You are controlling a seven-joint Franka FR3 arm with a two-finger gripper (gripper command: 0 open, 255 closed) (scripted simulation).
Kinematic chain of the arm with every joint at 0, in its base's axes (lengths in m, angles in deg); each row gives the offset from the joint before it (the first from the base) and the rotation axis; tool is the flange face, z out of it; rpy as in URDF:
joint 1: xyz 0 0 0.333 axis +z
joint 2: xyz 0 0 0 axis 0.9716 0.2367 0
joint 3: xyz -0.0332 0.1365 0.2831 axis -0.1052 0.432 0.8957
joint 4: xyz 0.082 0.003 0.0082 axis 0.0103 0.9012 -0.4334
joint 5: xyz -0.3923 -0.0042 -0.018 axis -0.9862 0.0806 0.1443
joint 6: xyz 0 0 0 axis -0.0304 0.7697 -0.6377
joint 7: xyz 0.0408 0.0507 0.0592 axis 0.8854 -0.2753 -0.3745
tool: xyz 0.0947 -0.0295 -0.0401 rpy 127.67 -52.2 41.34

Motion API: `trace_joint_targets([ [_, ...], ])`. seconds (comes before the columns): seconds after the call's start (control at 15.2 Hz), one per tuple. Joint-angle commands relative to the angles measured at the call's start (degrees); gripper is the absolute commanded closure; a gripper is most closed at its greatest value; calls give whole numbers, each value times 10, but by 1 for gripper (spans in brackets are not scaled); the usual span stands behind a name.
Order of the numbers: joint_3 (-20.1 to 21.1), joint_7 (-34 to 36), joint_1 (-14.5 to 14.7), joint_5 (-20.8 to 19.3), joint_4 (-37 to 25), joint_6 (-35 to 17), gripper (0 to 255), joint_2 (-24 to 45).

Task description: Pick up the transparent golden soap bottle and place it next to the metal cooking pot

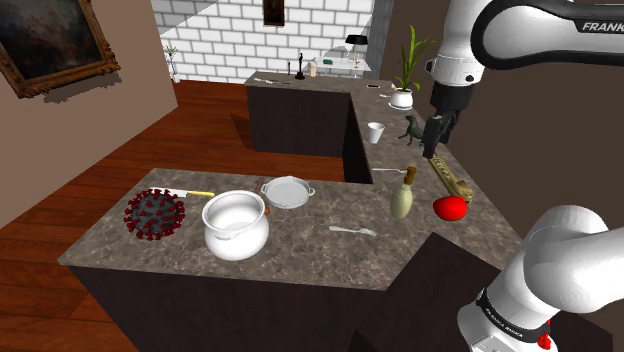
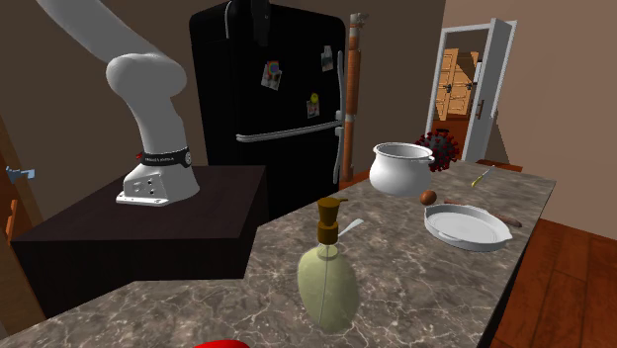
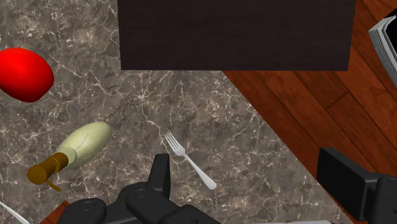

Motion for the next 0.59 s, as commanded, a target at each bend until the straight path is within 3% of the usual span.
trace_joint_targets([
  [0.0, 0, 0, 0, 0, 0, 0, 0, 0],
  [0.53, -81, -60, -34, -45, 42, -129, 0, 71],
])
